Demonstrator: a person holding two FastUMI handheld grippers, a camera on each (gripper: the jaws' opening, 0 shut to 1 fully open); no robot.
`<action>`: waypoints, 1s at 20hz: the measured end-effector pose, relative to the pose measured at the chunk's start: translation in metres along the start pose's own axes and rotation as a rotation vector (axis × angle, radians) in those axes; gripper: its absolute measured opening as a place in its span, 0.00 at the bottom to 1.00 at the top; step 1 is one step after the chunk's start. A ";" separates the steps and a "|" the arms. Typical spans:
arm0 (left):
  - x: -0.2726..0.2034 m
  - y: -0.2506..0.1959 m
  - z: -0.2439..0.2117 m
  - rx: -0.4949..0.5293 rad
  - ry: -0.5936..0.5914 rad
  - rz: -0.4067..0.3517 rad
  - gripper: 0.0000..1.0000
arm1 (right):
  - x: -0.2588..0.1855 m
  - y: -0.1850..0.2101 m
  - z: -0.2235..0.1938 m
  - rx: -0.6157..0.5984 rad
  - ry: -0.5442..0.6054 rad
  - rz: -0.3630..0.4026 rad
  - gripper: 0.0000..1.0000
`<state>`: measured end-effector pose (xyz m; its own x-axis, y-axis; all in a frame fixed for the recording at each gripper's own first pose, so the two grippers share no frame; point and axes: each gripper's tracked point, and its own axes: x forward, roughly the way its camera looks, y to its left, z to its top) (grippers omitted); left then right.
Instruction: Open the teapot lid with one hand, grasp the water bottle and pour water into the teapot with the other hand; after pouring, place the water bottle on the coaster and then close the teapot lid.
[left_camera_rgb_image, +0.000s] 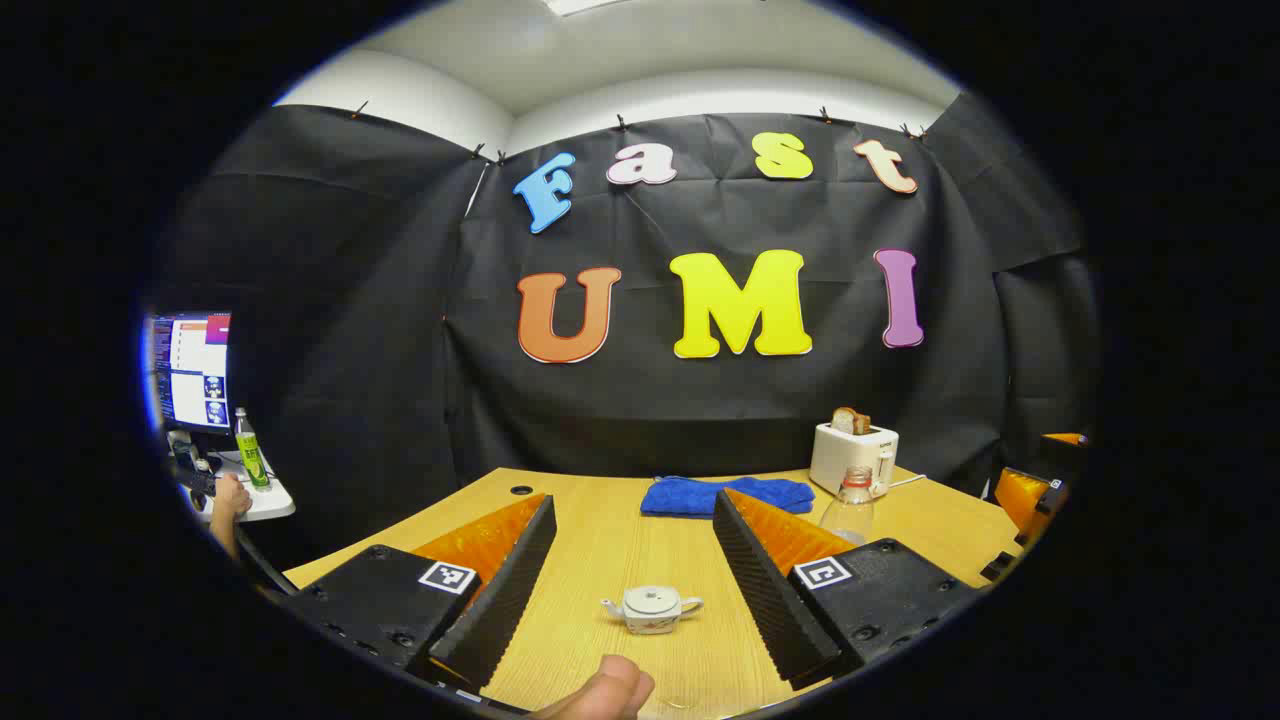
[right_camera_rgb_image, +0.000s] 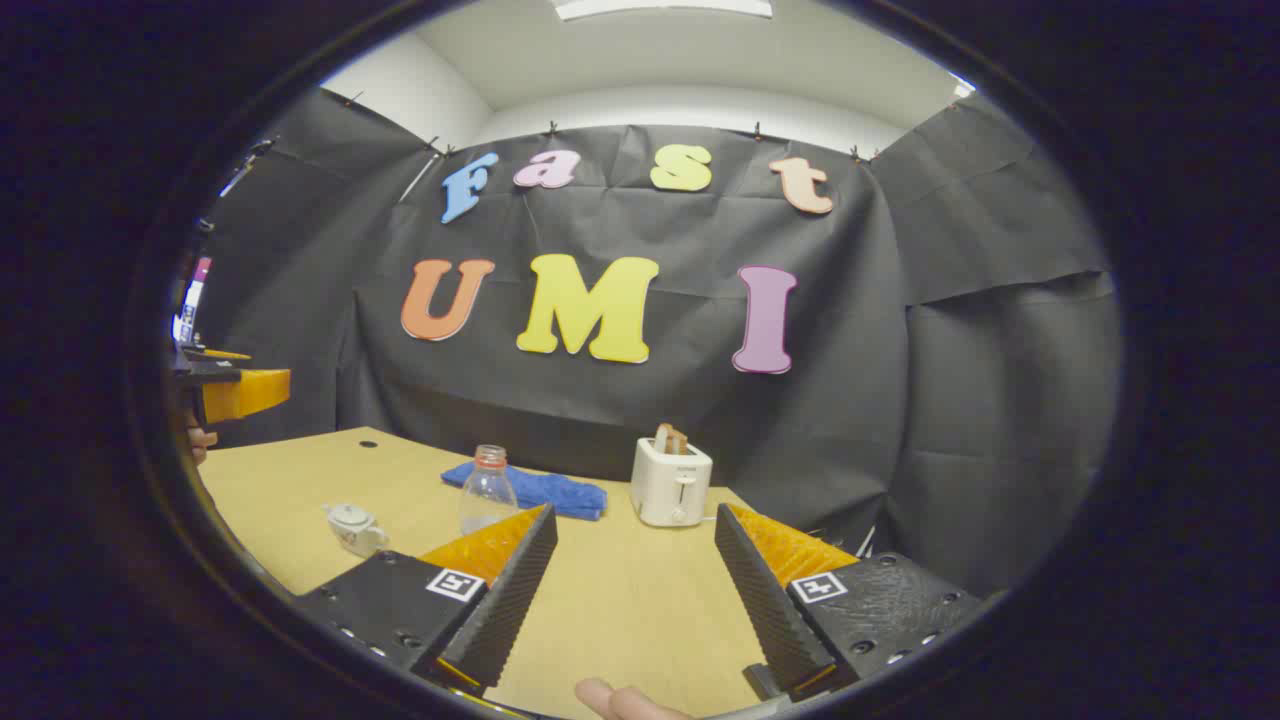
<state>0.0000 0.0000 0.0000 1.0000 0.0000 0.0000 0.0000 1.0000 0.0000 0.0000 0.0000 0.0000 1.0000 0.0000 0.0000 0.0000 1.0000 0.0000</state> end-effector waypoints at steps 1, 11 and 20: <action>0.001 0.004 -0.004 0.007 0.017 0.021 0.99 | 0.004 0.001 -0.005 -0.002 0.021 0.004 0.95; 0.001 -0.022 -0.020 0.054 0.036 -0.027 0.99 | 0.005 -0.017 -0.004 0.000 0.005 0.009 0.97; 0.060 -0.026 -0.059 -0.010 0.013 -0.078 0.99 | 0.018 -0.011 -0.024 -0.033 0.046 -0.001 0.97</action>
<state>0.0603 -0.0265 -0.0589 0.9969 -0.0782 -0.0126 0.0780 0.9969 -0.0102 0.0179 -0.0107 -0.0236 0.9989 -0.0015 -0.0464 0.0000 0.9995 -0.0330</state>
